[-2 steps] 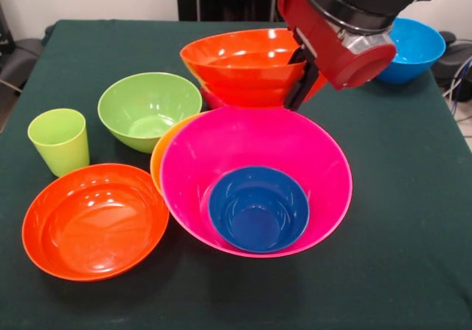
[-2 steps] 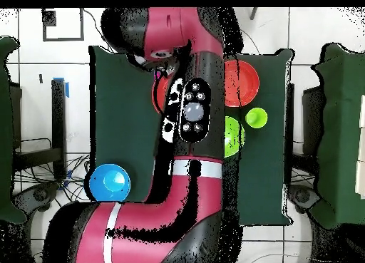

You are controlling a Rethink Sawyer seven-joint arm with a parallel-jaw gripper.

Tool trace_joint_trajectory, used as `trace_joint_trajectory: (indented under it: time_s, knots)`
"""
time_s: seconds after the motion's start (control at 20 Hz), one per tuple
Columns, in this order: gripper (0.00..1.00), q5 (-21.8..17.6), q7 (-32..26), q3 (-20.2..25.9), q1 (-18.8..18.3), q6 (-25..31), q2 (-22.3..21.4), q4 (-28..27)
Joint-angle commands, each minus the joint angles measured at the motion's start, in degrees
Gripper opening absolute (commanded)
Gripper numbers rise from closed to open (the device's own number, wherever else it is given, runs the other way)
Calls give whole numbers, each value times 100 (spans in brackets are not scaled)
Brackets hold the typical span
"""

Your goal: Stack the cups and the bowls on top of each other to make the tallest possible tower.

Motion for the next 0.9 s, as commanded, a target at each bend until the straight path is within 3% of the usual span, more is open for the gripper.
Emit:
trace_joint_trajectory:
  time_s: [0.05,0.25,0.55,0.7,0.9]
  knots:
    - [0,58,-269,211,115,661,-26,-167]
    - [0,29,-291,174,101,492,46,-199]
    - [0,-101,-794,208,-84,596,512,-1086]
    - [0,-116,-827,178,-118,485,663,-1343]
    - [0,0,-779,127,-168,771,772,-1701]
